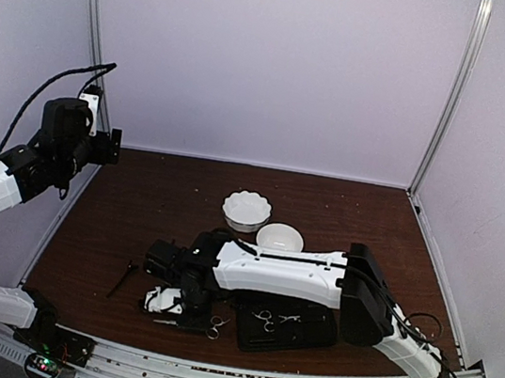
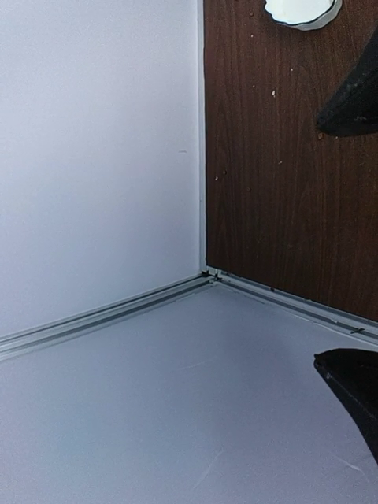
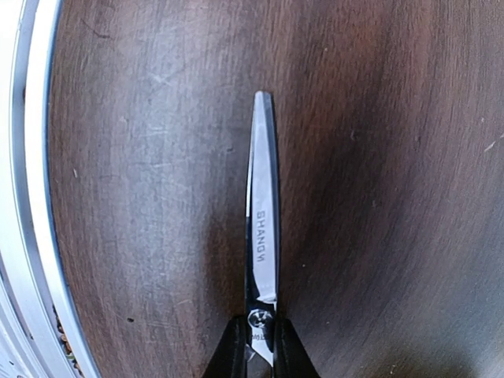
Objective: Sort the hair-cutting tools
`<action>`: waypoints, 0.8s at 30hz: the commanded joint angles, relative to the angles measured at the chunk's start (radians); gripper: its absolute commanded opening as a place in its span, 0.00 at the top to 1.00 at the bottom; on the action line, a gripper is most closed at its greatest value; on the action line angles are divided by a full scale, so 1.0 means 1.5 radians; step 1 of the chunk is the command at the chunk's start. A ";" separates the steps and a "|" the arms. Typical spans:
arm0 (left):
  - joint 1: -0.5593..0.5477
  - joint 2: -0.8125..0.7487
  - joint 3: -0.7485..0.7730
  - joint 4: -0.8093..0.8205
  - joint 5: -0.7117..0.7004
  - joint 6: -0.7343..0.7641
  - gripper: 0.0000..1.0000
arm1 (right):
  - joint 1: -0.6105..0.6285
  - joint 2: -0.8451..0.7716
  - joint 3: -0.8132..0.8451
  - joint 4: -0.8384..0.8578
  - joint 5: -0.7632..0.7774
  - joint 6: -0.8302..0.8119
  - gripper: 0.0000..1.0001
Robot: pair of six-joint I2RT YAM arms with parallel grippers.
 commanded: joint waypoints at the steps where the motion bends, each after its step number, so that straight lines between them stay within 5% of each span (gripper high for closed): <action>1: 0.000 -0.015 0.012 0.027 0.007 0.009 0.03 | 0.002 -0.056 -0.009 0.007 0.037 -0.018 0.99; 13: 0.000 0.002 0.008 0.037 -0.024 0.039 0.02 | 0.002 -0.174 -0.034 -0.007 0.009 -0.027 1.00; 24: -0.048 0.093 0.079 -0.037 0.180 0.037 0.14 | -0.051 -0.403 -0.389 0.043 0.030 -0.079 1.00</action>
